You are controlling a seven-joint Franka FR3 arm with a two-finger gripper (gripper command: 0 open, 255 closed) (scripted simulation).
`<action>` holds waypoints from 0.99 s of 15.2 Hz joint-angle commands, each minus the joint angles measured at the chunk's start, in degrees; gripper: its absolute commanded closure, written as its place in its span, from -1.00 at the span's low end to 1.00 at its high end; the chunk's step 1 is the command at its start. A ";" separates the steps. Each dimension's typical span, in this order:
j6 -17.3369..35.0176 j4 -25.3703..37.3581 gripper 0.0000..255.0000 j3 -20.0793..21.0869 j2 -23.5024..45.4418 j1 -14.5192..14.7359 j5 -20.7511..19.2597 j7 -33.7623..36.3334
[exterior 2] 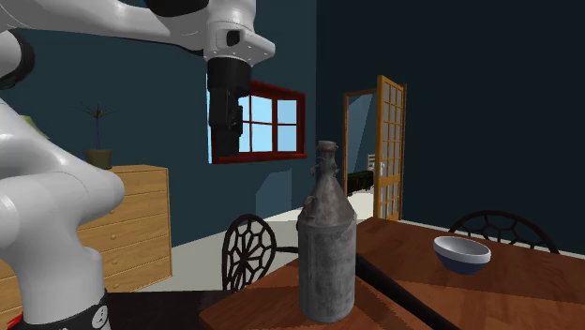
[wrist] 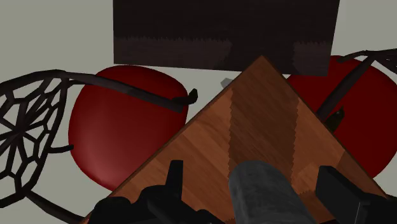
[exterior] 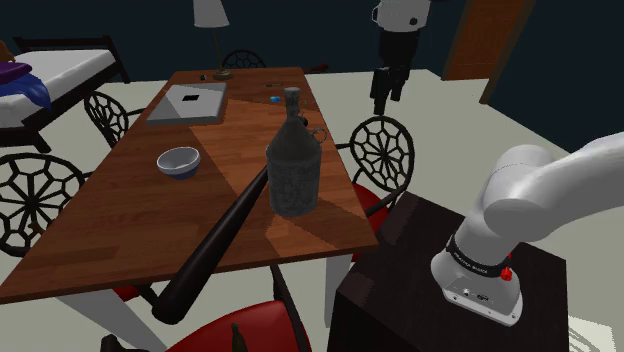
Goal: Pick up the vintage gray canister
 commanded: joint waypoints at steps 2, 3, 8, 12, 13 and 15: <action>0.72 1.48 -1.00 0.72 2.03 0.17 0.24 0.76; 1.39 3.03 -1.00 1.42 4.05 0.31 0.42 1.52; 3.71 11.72 -1.00 4.80 14.22 0.74 0.57 5.34; 4.37 19.86 -1.00 7.33 22.46 0.92 -0.27 8.49; 4.36 22.08 -1.00 7.95 24.56 0.97 -0.61 9.29; 4.12 26.75 -1.00 9.14 28.81 1.12 -1.47 10.92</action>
